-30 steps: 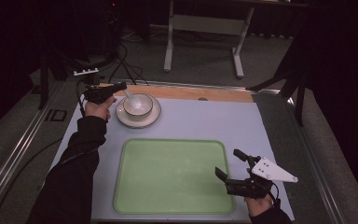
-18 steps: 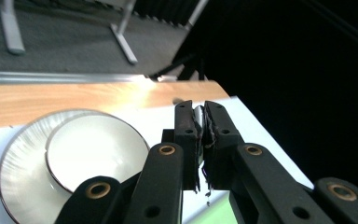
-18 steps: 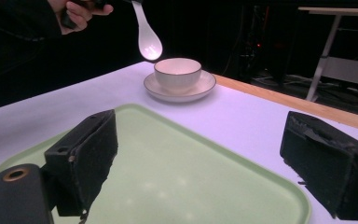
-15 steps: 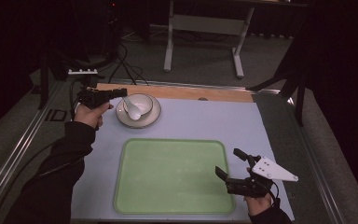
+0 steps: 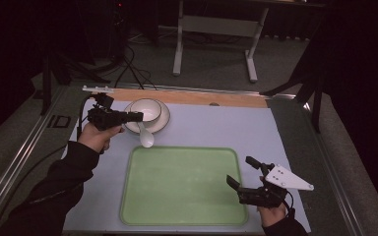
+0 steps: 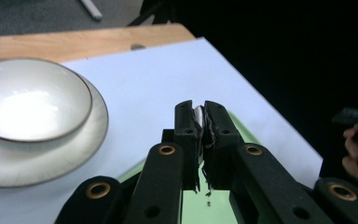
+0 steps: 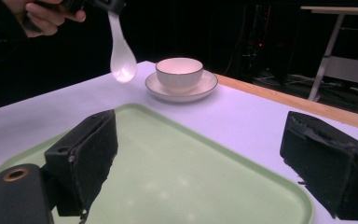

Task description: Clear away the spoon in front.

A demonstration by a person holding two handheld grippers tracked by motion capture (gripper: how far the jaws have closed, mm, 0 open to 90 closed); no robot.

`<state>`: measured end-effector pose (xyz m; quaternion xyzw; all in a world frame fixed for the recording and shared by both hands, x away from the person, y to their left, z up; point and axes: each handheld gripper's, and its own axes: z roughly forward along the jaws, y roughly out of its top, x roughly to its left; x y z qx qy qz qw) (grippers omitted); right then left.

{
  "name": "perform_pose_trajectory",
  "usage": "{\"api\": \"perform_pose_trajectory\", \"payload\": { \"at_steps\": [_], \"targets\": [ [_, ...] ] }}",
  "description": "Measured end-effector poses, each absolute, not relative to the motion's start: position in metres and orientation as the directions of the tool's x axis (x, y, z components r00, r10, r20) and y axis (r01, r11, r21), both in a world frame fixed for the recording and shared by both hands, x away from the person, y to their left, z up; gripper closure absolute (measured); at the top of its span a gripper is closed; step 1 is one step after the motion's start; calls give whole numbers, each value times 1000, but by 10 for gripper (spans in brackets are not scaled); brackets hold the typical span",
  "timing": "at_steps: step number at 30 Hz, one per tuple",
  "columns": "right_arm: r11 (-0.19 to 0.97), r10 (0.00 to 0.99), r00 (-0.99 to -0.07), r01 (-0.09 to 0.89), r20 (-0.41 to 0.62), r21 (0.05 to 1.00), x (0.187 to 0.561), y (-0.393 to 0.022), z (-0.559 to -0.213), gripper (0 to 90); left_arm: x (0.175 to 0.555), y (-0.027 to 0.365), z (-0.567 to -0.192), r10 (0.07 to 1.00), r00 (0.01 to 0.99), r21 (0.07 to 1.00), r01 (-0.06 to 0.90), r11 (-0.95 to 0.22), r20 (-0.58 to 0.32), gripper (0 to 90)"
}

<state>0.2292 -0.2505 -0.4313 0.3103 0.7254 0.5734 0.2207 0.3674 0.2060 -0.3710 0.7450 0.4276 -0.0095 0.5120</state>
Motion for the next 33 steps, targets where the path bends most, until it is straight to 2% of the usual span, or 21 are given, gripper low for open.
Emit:
{"api": "perform_pose_trajectory", "payload": {
  "at_steps": [9,18,33],
  "targets": [
    [147,702,-711,198,39,969,229,-251,-431,110,347,190,-371,566,697,737,641,-215,-440,853],
    [155,701,-712,201,36,967,230,-249,-432,110,338,180,-374,502,733,724,636,-266,-459,852],
    [171,697,-716,208,31,963,231,-248,-434,110,325,154,-412,426,752,646,655,-393,-504,851]
  ]
}}
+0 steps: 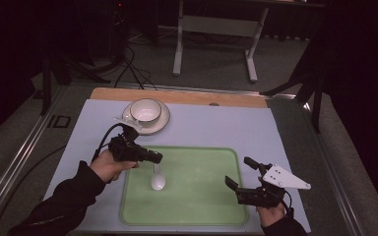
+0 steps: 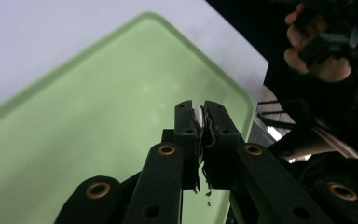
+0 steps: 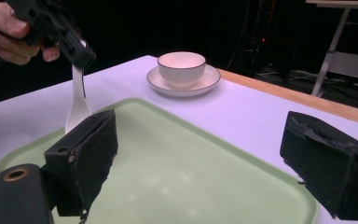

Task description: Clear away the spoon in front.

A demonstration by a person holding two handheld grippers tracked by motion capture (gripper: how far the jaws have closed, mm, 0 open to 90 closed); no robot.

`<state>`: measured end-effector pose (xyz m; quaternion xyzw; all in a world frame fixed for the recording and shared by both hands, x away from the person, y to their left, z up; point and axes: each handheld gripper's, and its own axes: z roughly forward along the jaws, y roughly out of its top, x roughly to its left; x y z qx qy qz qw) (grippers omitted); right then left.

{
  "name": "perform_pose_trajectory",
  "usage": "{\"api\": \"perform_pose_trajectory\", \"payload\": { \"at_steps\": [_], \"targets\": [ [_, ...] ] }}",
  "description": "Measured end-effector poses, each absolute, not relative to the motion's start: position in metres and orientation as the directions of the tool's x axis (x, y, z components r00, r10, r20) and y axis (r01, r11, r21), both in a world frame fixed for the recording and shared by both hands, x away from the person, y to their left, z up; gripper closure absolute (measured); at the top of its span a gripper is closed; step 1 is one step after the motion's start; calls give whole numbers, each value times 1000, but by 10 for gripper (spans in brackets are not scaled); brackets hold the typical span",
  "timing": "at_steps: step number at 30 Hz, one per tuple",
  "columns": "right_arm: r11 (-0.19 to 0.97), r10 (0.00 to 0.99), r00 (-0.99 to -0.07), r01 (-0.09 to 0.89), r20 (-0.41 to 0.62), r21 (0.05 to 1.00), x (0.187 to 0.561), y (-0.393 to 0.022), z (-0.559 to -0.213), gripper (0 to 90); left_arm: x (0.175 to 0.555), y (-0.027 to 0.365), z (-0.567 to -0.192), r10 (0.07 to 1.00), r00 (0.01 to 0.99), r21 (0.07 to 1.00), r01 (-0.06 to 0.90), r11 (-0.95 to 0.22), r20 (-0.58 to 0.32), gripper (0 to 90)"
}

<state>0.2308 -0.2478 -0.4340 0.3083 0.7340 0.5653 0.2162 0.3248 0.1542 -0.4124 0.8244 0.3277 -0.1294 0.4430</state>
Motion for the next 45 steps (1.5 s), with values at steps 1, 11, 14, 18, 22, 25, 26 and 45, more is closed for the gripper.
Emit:
{"api": "perform_pose_trajectory", "payload": {
  "at_steps": [1,11,14,18,22,25,26,45],
  "targets": [
    [170,696,-717,210,34,963,231,-248,-434,110,325,154,-415,422,750,640,658,-396,-510,851],
    [171,695,-718,209,33,963,231,-247,-435,110,320,150,-440,386,753,569,656,-495,-533,850],
    [174,694,-719,210,32,962,231,-246,-435,110,319,153,-443,374,762,560,644,-521,-528,850],
    [175,693,-720,214,34,961,231,-246,-435,110,319,155,-446,375,767,555,638,-533,-521,849],
    [178,692,-721,214,33,961,231,-245,-435,110,326,162,-452,375,762,568,646,-510,-528,843],
    [176,692,-721,215,34,960,231,-245,-435,110,329,166,-455,378,761,585,647,-489,-527,830],
    [177,692,-721,216,34,960,231,-245,-435,110,334,171,-460,389,754,595,657,-464,-529,824],
    [181,690,-723,219,35,959,232,-245,-436,110,359,183,-502,372,772,661,634,-401,-516,710]
  ]
}}
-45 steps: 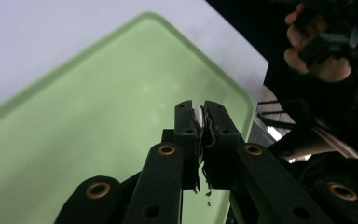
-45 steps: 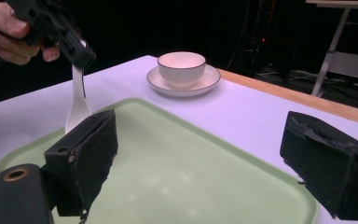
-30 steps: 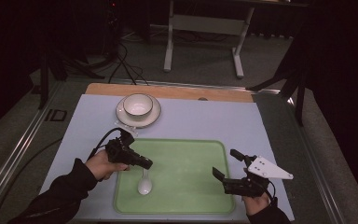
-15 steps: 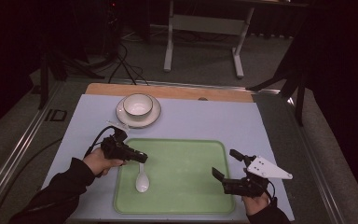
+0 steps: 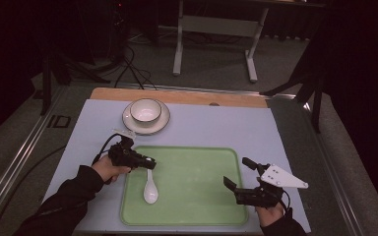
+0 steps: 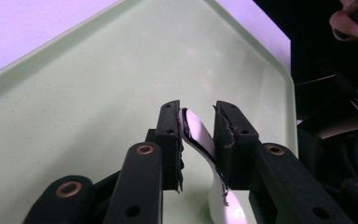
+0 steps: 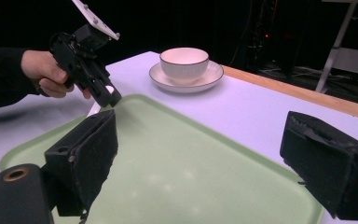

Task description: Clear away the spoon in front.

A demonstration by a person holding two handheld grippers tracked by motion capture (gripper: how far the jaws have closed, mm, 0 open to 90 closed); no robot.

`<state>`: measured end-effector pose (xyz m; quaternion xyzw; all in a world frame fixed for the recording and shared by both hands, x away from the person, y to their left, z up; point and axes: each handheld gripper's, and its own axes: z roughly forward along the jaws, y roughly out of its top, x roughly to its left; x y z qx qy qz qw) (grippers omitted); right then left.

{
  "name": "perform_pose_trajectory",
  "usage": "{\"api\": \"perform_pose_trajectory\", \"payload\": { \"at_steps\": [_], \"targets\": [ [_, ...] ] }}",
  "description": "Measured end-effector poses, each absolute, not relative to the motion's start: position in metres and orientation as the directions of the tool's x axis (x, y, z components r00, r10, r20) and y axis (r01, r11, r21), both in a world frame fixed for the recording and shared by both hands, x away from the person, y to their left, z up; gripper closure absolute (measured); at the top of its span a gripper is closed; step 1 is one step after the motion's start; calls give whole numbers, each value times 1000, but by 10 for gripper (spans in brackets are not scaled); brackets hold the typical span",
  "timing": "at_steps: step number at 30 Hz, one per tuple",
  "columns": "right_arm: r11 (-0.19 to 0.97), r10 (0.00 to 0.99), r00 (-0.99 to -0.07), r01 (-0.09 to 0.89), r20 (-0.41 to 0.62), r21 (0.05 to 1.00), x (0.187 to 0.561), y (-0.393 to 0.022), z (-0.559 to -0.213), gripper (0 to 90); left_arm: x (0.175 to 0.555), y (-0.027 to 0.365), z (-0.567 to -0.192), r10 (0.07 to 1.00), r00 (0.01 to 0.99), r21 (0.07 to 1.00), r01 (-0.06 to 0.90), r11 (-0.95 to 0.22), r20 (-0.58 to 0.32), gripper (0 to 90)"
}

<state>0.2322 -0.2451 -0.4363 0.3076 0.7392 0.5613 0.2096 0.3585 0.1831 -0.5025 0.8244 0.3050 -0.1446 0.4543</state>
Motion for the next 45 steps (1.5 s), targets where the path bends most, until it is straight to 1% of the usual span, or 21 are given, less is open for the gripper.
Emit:
{"api": "perform_pose_trajectory", "payload": {
  "at_steps": [4,6,7,12,13,18,20,23,30,32,33,36,37,45],
  "targets": [
    [181,688,-725,219,36,959,232,-245,-436,110,361,182,-509,393,780,669,623,-405,-487,670],
    [181,688,-725,219,35,959,232,-245,-436,110,361,182,-509,393,780,669,623,-405,-487,662],
    [181,689,-724,219,36,959,232,-245,-436,110,365,182,-515,423,767,671,634,-385,-483,648],
    [182,687,-725,219,35,959,232,-245,-436,110,368,183,-522,436,756,669,645,-369,-488,623],
    [183,687,-725,220,35,958,232,-245,-436,110,370,183,-528,453,744,670,655,-350,-491,616],
    [185,685,-727,223,37,957,232,-245,-437,110,371,182,-536,485,735,681,655,-326,-474,592],
    [187,684,-728,224,37,957,232,-244,-437,110,372,181,-538,487,740,685,648,-332,-464,568],
    [186,684,-729,226,40,956,232,-244,-437,110,372,178,-539,490,744,688,642,-338,-454,556],
    [187,682,-731,227,40,956,233,-244,-437,110,374,172,-540,473,749,695,639,-331,-464,552],
    [188,681,-731,227,40,956,233,-244,-437,110,375,172,-540,481,749,694,637,-336,-455,549],
    [188,681,-731,227,40,956,233,-244,-437,110,375,171,-541,489,747,693,638,-336,-451,531],
    [188,681,-731,228,41,955,233,-245,-437,110,376,171,-541,496,746,691,637,-340,-443,530],
    [188,681,-731,228,40,955,233,-245,-437,110,377,172,-542,500,743,696,638,-330,-445,510],
    [189,678,-734,235,46,954,233,-244,-438,110,380,175,-540,507,736,708,639,-300,-449,490]
  ]
}}
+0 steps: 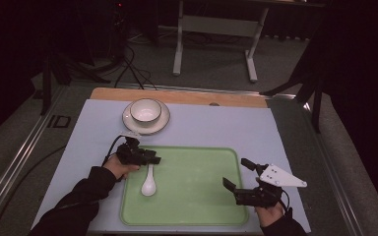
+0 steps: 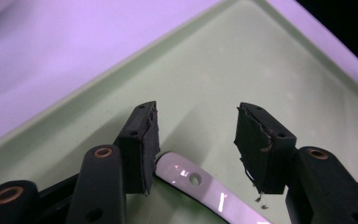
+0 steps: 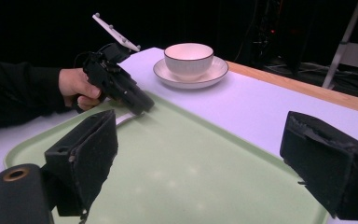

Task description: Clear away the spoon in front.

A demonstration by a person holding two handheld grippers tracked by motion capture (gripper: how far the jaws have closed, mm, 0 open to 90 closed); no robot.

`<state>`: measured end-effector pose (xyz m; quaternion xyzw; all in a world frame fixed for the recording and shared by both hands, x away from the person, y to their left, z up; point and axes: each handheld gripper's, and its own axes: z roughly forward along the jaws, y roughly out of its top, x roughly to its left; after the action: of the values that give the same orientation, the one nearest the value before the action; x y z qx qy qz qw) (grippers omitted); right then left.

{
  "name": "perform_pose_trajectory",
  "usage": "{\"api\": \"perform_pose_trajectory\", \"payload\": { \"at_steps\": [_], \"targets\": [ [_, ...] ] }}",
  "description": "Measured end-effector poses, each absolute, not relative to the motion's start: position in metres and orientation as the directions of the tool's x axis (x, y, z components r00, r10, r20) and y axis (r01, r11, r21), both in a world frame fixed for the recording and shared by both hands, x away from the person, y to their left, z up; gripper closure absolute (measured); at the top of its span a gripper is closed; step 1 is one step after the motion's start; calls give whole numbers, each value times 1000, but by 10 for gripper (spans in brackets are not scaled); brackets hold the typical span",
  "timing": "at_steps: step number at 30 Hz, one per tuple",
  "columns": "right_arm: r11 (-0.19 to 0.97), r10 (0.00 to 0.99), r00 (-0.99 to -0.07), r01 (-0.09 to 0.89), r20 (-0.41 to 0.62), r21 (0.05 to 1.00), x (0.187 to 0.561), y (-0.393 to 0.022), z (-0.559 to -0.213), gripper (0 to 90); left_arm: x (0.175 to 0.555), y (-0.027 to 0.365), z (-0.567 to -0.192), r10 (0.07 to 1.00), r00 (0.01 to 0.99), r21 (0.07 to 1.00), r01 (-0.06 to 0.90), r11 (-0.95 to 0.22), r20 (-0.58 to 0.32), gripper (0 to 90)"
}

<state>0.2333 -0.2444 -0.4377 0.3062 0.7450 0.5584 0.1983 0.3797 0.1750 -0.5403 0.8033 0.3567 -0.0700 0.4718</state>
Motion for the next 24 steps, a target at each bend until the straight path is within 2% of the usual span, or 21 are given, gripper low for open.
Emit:
{"api": "perform_pose_trajectory", "payload": {
  "at_steps": [8,18,21,24],
  "targets": [
    [187,680,-731,233,45,954,233,-245,-437,110,374,177,-522,493,749,727,621,-294,-442,490],
    [182,680,-732,234,49,955,233,-245,-437,110,351,181,-492,474,793,763,561,-322,-383,495],
    [181,681,-731,237,52,955,233,-245,-437,110,344,179,-484,503,793,762,548,-345,-343,438],
    [180,681,-730,235,51,955,233,-245,-437,110,338,180,-477,508,783,773,554,-308,-359,393]
  ]
}}
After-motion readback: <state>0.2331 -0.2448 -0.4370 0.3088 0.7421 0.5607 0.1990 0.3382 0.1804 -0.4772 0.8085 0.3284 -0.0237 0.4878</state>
